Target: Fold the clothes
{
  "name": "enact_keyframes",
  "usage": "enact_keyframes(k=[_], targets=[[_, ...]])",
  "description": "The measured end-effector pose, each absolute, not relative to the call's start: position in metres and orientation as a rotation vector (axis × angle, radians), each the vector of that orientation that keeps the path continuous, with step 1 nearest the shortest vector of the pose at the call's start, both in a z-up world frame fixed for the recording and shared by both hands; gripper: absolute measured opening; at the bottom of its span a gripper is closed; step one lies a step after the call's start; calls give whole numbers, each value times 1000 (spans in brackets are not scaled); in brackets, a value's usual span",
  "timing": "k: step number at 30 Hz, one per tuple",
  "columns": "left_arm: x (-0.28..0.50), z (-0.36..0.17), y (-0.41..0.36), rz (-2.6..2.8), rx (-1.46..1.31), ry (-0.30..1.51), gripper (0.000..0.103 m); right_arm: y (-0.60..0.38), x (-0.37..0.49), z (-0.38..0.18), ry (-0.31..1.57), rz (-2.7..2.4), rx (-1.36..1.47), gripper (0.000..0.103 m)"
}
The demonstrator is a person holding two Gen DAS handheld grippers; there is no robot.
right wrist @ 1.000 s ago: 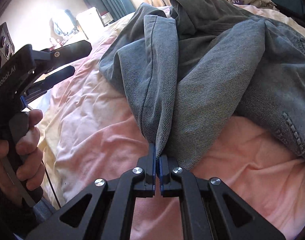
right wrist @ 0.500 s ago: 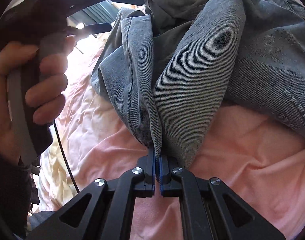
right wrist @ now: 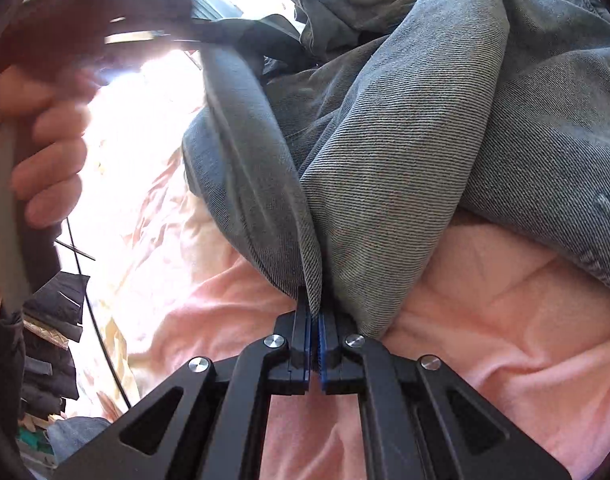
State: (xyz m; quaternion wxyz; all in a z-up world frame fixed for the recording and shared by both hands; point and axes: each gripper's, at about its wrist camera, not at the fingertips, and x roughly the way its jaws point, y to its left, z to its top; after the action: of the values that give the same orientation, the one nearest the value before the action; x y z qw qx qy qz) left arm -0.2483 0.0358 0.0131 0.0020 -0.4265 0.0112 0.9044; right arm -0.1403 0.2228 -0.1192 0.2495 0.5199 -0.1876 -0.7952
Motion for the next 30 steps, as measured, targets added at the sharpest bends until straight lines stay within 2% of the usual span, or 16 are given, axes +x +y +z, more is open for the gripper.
enact_keyframes(k=[8, 13, 17, 21, 27, 30], targets=[[-139, 37, -28, 2908, -1217, -183, 5, 227, -136, -108, -482, -2156, 1410, 2], [-89, 8, -62, 2941, -1299, -176, 5, 224, -126, -95, -407, -2177, 1387, 4], [-75, -27, -86, 2917, -1487, -234, 5, 221, -122, -90, -339, -2186, 1371, 7], [-72, -49, -90, 2893, -1573, -204, 5, 211, -117, -89, -310, -2193, 1359, 9], [-68, -36, -78, 2935, -1489, -68, 7, 196, -110, -93, -312, -2197, 1355, 9], [-62, -18, -80, 2967, -1395, -64, 18, 195, -109, -93, -322, -2197, 1358, 9]])
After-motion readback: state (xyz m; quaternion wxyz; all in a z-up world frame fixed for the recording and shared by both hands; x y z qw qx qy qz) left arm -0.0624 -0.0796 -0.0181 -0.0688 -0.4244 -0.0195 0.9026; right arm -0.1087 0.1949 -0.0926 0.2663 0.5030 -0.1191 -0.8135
